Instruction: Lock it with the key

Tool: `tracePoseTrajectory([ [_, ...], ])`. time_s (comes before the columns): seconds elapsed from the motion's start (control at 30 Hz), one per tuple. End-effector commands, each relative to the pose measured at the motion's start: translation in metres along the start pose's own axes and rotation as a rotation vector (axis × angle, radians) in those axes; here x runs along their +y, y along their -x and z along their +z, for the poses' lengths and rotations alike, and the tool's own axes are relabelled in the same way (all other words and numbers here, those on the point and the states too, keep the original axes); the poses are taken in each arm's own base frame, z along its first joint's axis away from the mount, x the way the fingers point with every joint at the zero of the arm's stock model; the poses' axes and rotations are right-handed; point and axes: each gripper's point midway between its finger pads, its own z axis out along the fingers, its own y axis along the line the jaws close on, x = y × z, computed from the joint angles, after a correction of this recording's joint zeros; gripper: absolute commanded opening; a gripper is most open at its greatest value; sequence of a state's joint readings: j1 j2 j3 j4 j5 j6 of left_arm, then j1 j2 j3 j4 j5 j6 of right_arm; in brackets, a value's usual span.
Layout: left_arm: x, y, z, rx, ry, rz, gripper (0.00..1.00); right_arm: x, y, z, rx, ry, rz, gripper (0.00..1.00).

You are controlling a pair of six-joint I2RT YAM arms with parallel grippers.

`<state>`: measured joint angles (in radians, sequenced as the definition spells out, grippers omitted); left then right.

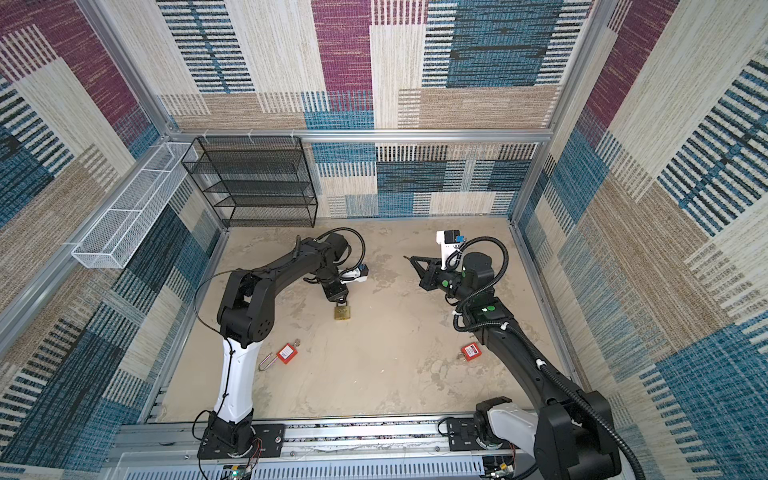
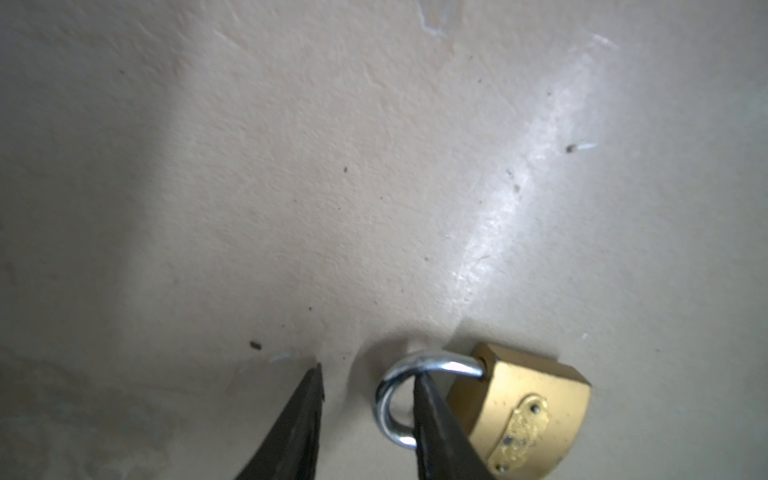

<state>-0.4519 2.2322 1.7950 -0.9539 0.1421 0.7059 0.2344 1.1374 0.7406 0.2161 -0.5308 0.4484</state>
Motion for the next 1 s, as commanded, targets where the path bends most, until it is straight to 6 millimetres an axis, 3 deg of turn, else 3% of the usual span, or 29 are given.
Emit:
tracePoseTrajectory([
  [0.0,-0.003,0.001,0.003,-0.009,-0.017,-0.006,0.38,0.004,0.006,-0.001,-0.019,0.01,-0.019,0.0],
  [0.63,0.003,0.008,-0.028,-0.054,0.05,0.029,0.39,0.004,0.004,-0.003,-0.015,0.01,-0.019,0.0],
  [0.83,-0.001,0.019,-0.055,-0.144,0.058,0.026,0.39,0.004,-0.001,-0.003,-0.001,0.014,-0.013,0.0],
  [0.97,0.002,0.033,-0.086,-0.303,0.129,-0.012,0.39,0.001,-0.008,-0.001,0.02,0.015,0.025,0.0],
])
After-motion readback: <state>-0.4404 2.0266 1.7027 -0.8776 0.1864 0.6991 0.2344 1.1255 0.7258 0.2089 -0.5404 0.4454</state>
